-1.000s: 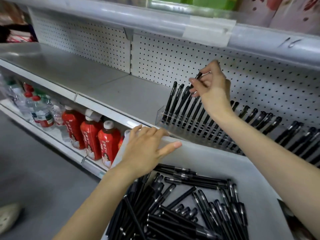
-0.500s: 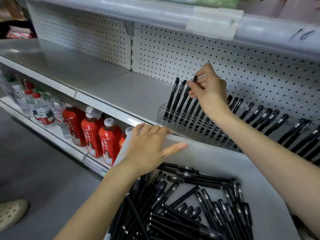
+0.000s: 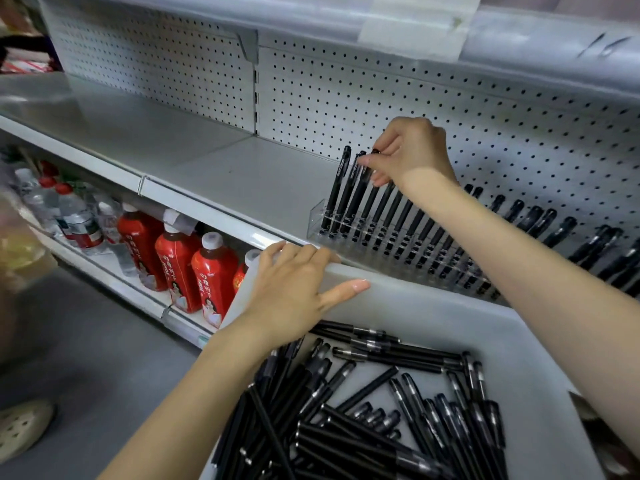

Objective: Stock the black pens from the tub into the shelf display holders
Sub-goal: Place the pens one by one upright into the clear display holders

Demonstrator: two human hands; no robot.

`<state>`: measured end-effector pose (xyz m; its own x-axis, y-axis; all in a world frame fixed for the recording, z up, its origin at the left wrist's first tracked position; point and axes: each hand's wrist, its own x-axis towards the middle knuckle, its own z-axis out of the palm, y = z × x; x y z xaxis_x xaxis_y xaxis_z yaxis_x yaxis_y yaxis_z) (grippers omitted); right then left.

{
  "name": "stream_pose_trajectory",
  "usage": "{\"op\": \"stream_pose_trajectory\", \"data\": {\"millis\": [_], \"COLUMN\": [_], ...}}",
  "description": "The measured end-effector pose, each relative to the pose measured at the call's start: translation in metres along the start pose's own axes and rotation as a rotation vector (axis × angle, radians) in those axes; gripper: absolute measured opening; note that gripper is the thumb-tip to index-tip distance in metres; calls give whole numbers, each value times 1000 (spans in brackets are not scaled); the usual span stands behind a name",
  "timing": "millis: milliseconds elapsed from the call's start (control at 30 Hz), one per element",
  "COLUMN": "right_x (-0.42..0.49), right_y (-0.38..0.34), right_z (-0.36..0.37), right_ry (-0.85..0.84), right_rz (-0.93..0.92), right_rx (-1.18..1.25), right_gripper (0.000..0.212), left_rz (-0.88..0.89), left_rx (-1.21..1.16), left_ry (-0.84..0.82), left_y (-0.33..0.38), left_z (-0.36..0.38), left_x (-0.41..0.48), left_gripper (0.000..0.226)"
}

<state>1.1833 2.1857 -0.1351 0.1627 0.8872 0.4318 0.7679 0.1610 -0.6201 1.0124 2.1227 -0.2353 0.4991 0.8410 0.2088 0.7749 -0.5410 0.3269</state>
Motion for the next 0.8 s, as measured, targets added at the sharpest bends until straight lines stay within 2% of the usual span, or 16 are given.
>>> {"op": "stream_pose_trajectory", "data": {"millis": [167, 367, 533, 667, 733, 800], "right_x": [5, 14, 15, 4, -17, -52], "right_y": [-3, -9, 0, -10, -18, -23], "right_z": [-5, -12, -3, -15, -30, -47], "right_ry": [-46, -179, -177, -129, -108, -164], "right_rz": [0, 13, -9, 25, 54, 69], "right_rx": [-56, -140, -213, -186, -101, 35], "right_gripper": [22, 21, 35, 37, 31, 22], "left_rz": [10, 20, 25, 24, 34, 31], "left_rx": [-3, 11, 17, 23, 27, 25], "left_ry": [3, 15, 32, 33, 43, 57], "left_y": [1, 0, -2, -2, -3, -4], "left_z": [1, 4, 6, 6, 6, 6], "left_x": [0, 0, 1, 0, 1, 0], "left_gripper": [90, 90, 91, 94, 93, 89]}}
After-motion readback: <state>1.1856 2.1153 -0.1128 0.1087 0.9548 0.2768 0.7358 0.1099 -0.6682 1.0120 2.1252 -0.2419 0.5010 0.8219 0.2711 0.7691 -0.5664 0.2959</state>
